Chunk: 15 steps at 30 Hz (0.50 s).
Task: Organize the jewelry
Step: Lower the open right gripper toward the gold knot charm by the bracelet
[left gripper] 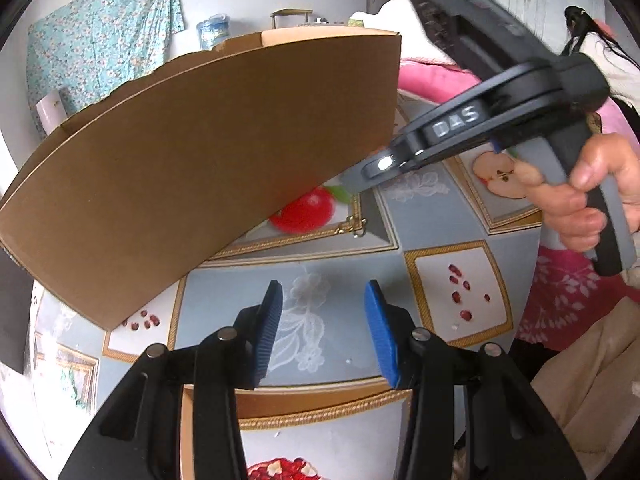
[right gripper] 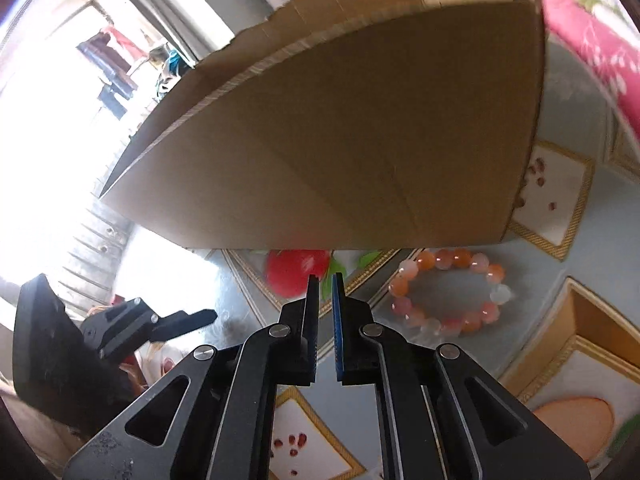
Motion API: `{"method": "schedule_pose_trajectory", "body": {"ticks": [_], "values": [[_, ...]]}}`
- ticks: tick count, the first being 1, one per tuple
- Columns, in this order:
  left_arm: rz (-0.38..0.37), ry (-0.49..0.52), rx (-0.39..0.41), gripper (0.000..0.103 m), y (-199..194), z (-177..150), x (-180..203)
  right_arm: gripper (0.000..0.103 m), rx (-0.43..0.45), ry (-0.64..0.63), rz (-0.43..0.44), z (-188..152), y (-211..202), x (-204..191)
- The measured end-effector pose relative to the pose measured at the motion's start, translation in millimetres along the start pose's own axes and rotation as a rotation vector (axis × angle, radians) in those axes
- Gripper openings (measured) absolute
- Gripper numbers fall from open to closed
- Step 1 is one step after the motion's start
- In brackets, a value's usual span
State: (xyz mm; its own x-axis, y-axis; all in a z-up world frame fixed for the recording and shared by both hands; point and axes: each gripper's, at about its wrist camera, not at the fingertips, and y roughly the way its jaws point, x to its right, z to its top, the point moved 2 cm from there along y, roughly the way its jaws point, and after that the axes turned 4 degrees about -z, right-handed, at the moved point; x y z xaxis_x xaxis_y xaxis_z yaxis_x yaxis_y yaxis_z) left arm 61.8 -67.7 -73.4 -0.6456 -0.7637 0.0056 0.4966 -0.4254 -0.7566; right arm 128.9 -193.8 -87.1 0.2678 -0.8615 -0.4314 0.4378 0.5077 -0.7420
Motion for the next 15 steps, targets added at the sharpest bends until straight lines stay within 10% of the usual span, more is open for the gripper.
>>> {"method": "schedule_pose_trajectory", "body": {"ticks": [15], "values": [[-0.024, -0.013, -0.009, 0.041, 4.5, 1.3, 0.7, 0.007, -0.083, 0.034, 0.198, -21.9, 30.7, -36.8]]}}
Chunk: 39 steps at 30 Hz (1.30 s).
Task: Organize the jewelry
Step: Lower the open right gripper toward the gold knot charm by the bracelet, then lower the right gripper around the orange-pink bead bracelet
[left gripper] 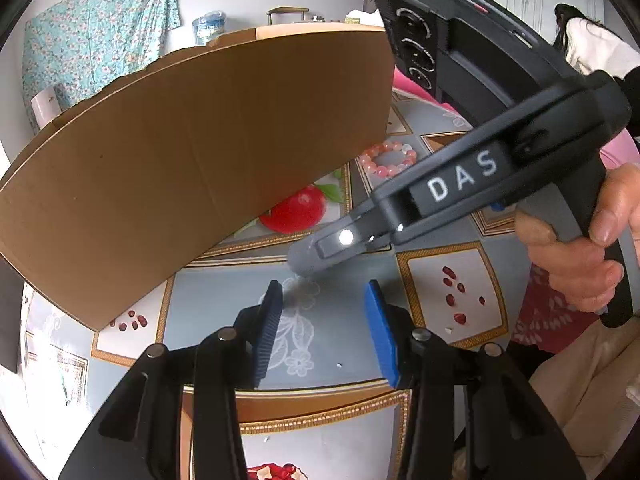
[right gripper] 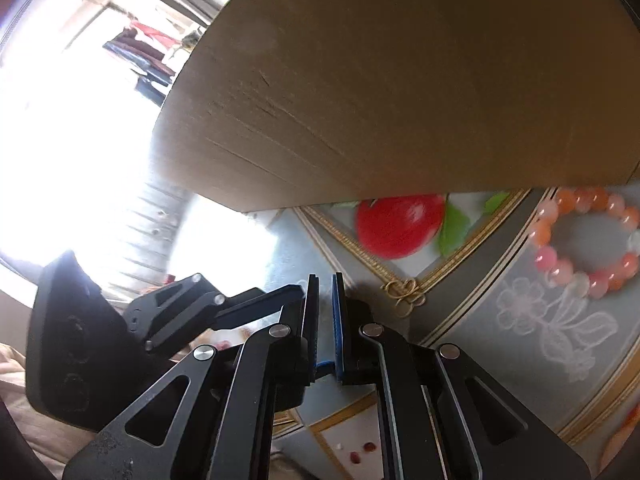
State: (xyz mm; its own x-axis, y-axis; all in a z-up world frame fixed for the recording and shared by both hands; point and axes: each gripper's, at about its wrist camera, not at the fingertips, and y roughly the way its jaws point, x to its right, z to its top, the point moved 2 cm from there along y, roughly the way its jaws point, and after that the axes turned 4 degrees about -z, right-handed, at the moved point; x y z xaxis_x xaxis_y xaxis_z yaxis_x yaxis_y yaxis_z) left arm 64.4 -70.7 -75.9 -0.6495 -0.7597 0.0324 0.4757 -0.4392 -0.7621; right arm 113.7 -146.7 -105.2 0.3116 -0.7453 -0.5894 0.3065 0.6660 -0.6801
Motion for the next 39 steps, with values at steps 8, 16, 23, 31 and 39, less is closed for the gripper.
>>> {"method": "schedule_pose_trajectory", "body": {"ticks": [8, 16, 23, 31, 39], "values": [[0.001, -0.005, -0.002, 0.041, 3.0, 2.6, 0.4, 0.009, 0.106, 0.071, -0.042, 1.6, -40.0, 33.1], [0.002, 0.005, -0.004, 0.041, 15.6, 17.9, 5.7, 0.011, 0.153, 0.112, -0.085, -9.7, -55.3, 51.2], [-0.017, -0.036, -0.010, 0.041, 26.7, 31.7, 4.9, 0.012, 0.157, 0.116, -0.084, -13.0, -77.8, 81.9], [-0.007, 0.007, -0.008, 0.034, 30.7, 36.0, 13.2, 0.012, 0.161, 0.134, -0.066, -9.4, -83.3, 105.3], [-0.007, -0.006, -0.021, 0.017, 34.4, 42.8, 11.9, 0.012, 0.166, 0.124, -0.063, -8.4, -94.4, 111.3]]}}
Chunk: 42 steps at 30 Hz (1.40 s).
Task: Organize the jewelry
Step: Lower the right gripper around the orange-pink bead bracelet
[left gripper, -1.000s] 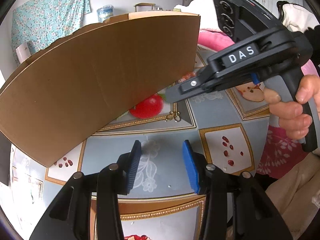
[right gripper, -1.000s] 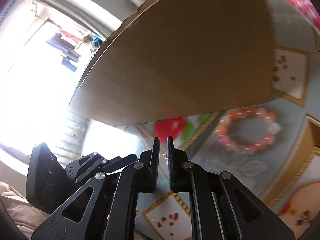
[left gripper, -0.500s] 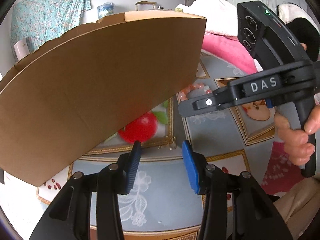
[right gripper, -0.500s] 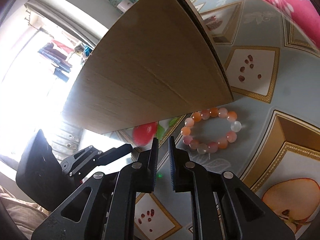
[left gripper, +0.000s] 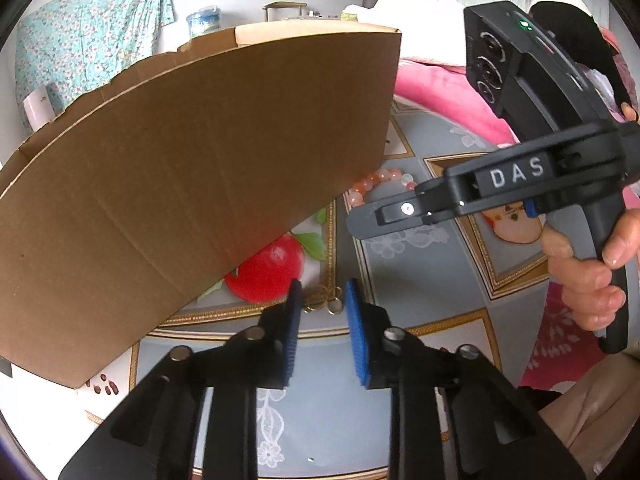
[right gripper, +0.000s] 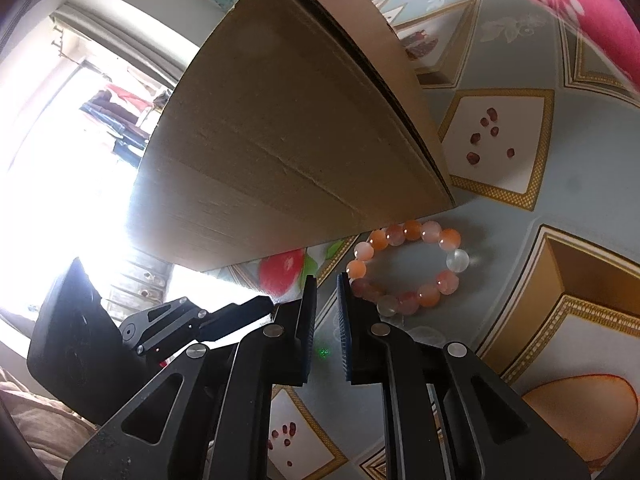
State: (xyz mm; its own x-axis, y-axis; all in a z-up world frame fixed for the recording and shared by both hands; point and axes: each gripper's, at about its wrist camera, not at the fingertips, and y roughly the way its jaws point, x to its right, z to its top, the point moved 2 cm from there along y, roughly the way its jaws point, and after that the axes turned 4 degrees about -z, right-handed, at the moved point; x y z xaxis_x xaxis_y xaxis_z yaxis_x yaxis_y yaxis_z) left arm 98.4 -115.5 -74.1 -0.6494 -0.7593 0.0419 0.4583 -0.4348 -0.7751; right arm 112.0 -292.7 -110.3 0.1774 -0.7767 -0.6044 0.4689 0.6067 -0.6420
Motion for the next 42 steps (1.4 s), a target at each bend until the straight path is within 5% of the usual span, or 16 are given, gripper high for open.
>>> {"method": "schedule_pose_trajectory", "body": {"ticks": [16, 22, 35, 42], "values": [[-0.004, 0.024, 0.004, 0.016, -6.7, -7.4, 2.7, 0.012, 0.072, -0.031, -0.043, 5.1, -30.6, -19.1], [0.020, 0.001, 0.015, 0.008, -7.5, -1.5, -2.4, 0.035, 0.116, -0.137, -0.173, 7.1, -46.2, -29.0], [0.003, -0.061, 0.044, 0.008, -22.6, -15.2, -18.5, 0.035, 0.053, -0.332, -0.415, -0.1, -10.5, -52.4], [-0.059, -0.065, 0.051, 0.009, -26.6, -17.5, -17.7, 0.022, 0.047, -0.409, -0.509, -4.6, -4.1, -63.8]]}}
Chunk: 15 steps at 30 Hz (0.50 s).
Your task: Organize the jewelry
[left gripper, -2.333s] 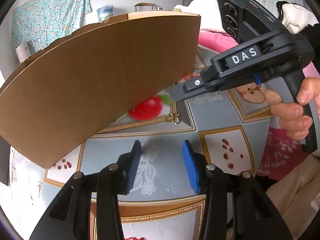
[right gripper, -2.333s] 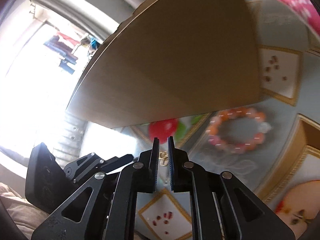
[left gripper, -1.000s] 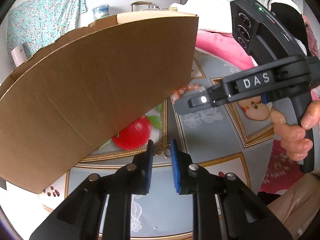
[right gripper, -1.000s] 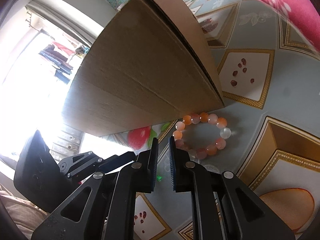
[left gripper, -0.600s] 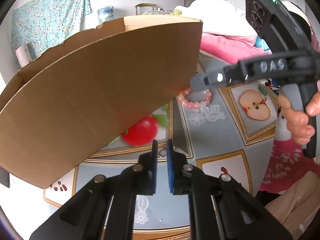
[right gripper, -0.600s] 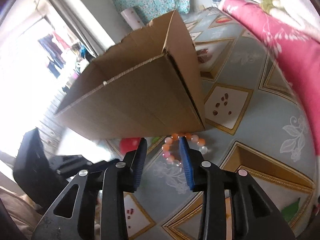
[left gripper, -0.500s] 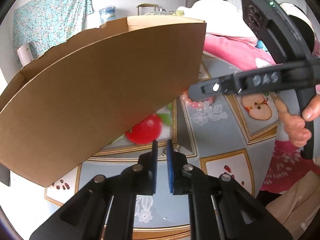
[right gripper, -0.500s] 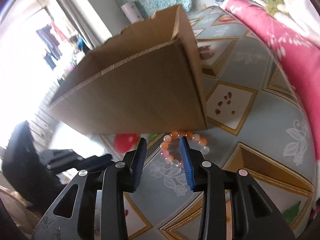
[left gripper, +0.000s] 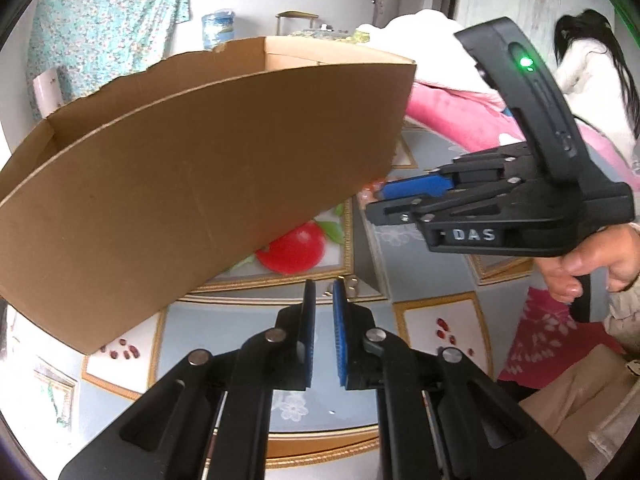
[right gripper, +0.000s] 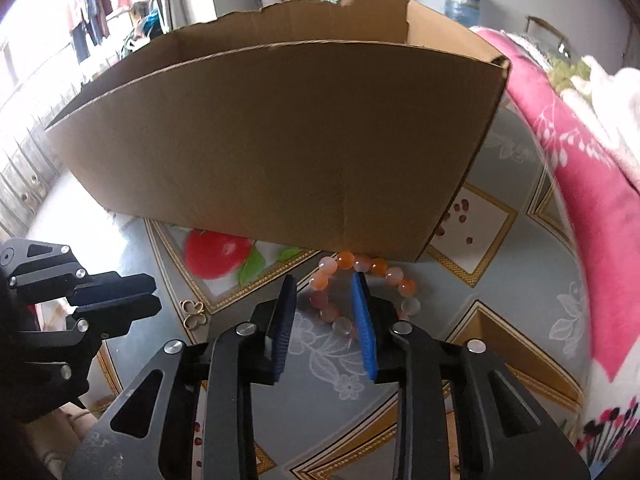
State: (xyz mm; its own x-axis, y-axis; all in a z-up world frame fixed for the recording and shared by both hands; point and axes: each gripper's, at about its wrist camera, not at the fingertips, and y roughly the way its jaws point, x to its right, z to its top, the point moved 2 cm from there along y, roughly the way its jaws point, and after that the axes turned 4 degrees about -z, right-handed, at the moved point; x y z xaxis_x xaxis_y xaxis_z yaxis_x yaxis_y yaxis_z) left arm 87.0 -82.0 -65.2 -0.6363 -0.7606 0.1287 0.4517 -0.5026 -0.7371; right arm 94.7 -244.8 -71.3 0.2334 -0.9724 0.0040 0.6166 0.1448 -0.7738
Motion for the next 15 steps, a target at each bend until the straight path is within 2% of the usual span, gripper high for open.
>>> {"method": "schedule_pose_trajectory", "body": {"ticks": [2, 8, 15], "values": [[-0.007, 0.010, -0.015, 0.009, 1.4, -1.3, 2.0, 0.020, -0.002, 0.004, 0.000, 0.3, -0.3, 0.3], [-0.090, 0.021, -0.061, 0.009, 11.5, -3.1, 10.2, 0.019, -0.003, 0.045, 0.031, 0.2, -1.3, 8.9], [-0.134, -0.047, -0.063, 0.009, 16.6, 1.8, 2.9, 0.019, 0.004, 0.064, 0.053, -4.9, -4.1, 21.8]]}}
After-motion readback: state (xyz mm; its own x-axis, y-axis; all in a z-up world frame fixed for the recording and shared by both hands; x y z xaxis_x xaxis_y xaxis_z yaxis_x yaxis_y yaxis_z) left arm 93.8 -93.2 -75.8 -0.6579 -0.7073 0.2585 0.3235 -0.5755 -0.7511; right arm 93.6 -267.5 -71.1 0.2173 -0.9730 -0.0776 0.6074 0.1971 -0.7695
